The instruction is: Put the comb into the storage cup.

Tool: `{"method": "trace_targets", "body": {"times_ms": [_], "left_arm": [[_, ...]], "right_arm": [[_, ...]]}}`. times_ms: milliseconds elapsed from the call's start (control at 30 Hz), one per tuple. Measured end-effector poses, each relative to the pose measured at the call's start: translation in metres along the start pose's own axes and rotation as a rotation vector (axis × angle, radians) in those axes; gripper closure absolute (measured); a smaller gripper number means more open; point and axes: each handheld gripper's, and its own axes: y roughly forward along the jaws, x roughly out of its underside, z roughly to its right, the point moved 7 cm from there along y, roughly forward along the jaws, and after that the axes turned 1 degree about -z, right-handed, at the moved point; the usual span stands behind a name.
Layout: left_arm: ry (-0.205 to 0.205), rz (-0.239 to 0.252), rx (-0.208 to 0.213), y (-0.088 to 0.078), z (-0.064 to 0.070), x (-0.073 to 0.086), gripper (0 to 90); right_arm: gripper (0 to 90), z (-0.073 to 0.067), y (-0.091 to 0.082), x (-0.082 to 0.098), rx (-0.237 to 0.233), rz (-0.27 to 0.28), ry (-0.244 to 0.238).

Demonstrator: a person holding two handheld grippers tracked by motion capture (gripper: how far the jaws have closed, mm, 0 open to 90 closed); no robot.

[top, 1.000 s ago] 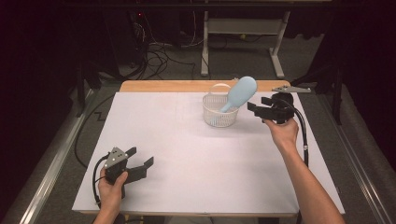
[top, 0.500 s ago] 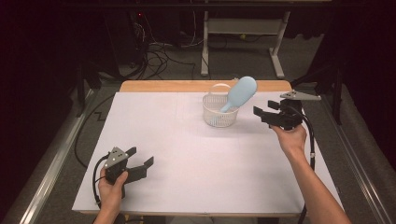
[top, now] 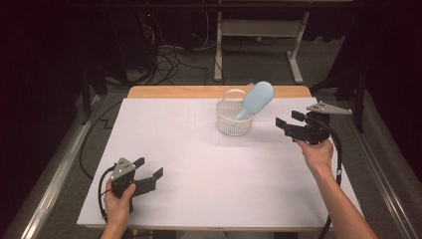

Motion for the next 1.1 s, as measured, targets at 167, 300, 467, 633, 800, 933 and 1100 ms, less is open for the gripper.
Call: {"method": "trace_targets", "body": {"times_ms": [167,300,467,633,800,933,1100], "left_arm": [[-0.001,-0.002,-0.002,0.000,-0.001,0.000,19.5],[-0.003,-0.002,-0.004,0.000,-0.001,0.000,19.5],[-0.008,0.001,-0.005,0.000,-0.002,0.000,19.5],[-0.010,0.001,-0.005,0.000,-0.003,0.000,19.5],[-0.009,0.003,-0.004,-0.001,-0.004,0.000,19.5],[-0.011,0.004,-0.006,-0.001,-0.004,0.000,19.5],[-0.012,0.001,-0.005,-0.002,-0.003,0.001,19.5]], "right_arm": [[28.3,0.001,-0.005,0.001,0.000,0.007,0.000],[28.2,0.001,-0.009,0.002,-0.003,0.016,-0.003],[28.1,0.004,-0.012,0.004,0.003,0.015,0.003],[28.0,0.006,-0.017,0.004,0.007,0.030,0.004],[28.1,0.008,-0.019,0.005,0.013,0.032,0.008],[28.0,0.009,-0.021,0.007,0.012,0.036,0.013],[28.0,0.009,-0.025,0.010,0.009,0.032,0.006]]}}
